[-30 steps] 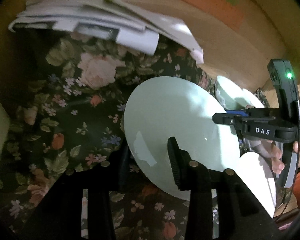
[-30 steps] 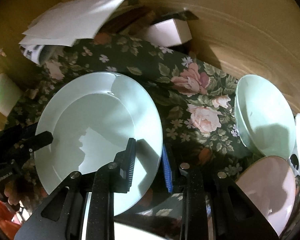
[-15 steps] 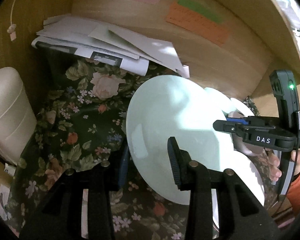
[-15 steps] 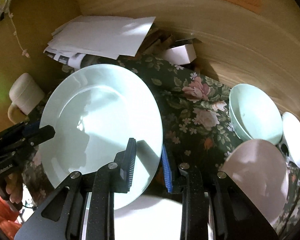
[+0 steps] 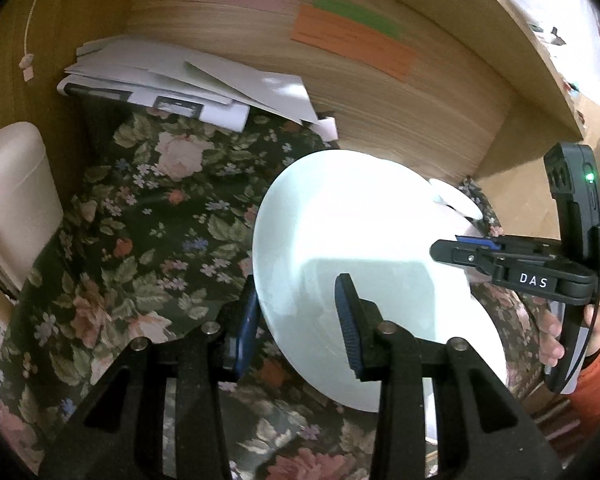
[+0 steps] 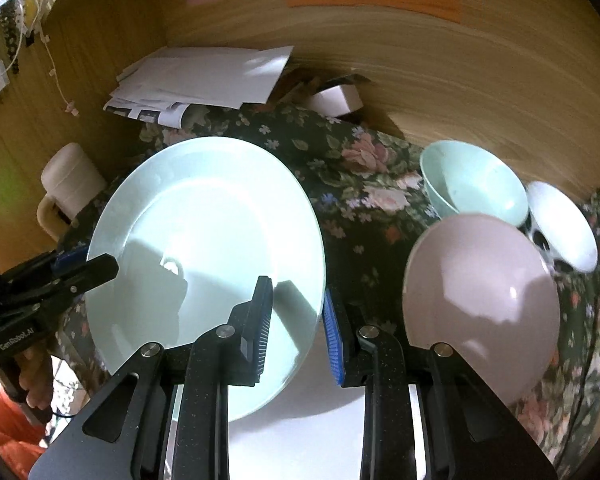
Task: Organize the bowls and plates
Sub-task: 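Lift the mint green plate with the left gripper toward the white plate, then lower the mint green plate onto the white plate with the left gripper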
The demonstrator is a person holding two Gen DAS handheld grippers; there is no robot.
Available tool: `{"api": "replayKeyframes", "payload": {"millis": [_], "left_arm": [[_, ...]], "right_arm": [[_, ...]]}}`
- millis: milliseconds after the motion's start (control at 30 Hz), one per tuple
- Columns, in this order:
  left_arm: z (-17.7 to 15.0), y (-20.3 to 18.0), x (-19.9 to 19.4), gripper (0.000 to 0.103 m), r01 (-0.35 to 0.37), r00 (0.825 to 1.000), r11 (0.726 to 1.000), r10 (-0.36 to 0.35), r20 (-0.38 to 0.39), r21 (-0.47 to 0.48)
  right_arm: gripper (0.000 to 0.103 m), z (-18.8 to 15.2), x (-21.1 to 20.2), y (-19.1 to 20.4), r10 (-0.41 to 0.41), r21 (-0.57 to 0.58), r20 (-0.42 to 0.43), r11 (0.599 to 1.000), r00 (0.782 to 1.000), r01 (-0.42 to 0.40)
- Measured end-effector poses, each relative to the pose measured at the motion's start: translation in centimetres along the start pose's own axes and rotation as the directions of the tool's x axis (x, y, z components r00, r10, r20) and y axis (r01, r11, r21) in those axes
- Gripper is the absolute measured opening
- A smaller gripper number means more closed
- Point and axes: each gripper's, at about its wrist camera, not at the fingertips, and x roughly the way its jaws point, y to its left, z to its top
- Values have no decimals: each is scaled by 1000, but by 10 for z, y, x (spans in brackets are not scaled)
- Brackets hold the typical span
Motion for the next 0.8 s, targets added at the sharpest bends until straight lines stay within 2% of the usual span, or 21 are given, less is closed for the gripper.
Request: {"api": "replayKeyframes", "payload": {"millis": [433,800], "left_arm": [[-26,-38,4,37,49,998,998,-47,-44,40],[-46,-69,18,37,65,994,995,-58,-93,77]], "right_arm": [[23,-52,-24,-24,-18,84,12,996,1000,17],[23,-90,-30,-50,-18,161,-14,987,1000,20]]}}
